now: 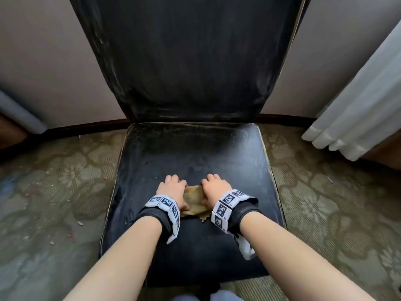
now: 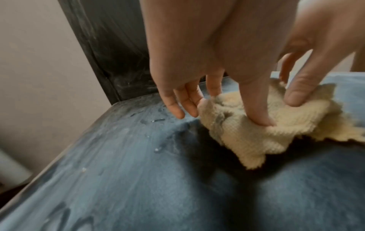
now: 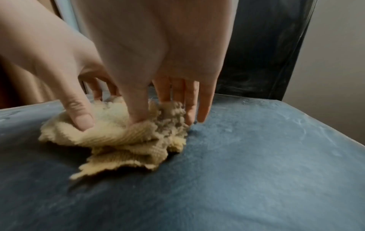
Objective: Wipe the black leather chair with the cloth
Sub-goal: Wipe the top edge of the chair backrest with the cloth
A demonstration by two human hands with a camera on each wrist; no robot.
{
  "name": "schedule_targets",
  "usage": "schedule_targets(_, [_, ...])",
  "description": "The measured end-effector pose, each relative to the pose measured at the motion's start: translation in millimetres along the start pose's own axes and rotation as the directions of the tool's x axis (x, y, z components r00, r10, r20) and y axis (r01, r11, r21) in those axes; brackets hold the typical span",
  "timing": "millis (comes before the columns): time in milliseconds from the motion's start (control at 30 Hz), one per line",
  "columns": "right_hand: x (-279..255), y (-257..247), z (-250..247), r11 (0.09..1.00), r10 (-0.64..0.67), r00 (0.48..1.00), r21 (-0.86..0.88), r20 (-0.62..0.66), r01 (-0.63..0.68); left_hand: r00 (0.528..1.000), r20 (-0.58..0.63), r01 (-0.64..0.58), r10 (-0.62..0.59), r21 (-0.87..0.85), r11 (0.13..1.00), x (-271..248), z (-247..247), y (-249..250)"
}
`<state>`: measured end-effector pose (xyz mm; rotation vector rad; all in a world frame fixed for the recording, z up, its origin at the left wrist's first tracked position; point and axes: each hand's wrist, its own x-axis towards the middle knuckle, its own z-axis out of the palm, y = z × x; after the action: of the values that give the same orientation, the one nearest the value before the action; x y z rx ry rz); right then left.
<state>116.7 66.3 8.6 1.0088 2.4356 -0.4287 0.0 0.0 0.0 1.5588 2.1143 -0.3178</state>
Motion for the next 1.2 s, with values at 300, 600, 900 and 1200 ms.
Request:
schedule_targets(300, [-27.6,1.3,-102.0,0.974,-0.026,0.995,0.223,-0.098,0.048,0.985,-0.112,0.047,-0.131,-0.560,0.827,-38.0,-94.4,-1.4])
schedule_targets(600, [-74.2,-2.8,-297.9,0.903,0.019,0.931,0.406,-0.365,0.141,0.836,-0.458,-0.144,-0.302,-0.714,0.685,-95.8,-291.9,1.0])
schedule_targets(900, [-70.7,-51.2,-410.9,0.923,-0.050,0.710,0.239,-0.702,0.301,0.660,-0.626,-0.281,-0.415,-0.718,0.637,-104.8,-405.7,-38.0])
schedule_targets(1200, [-4.4,-93.4,-444.6,0.924,-0.325,0.550,-0.133,-0.769,0.359,0.779,-0.540,-0.429,-0.319,-0.830,0.357,-46.3,-465.0,-109.7])
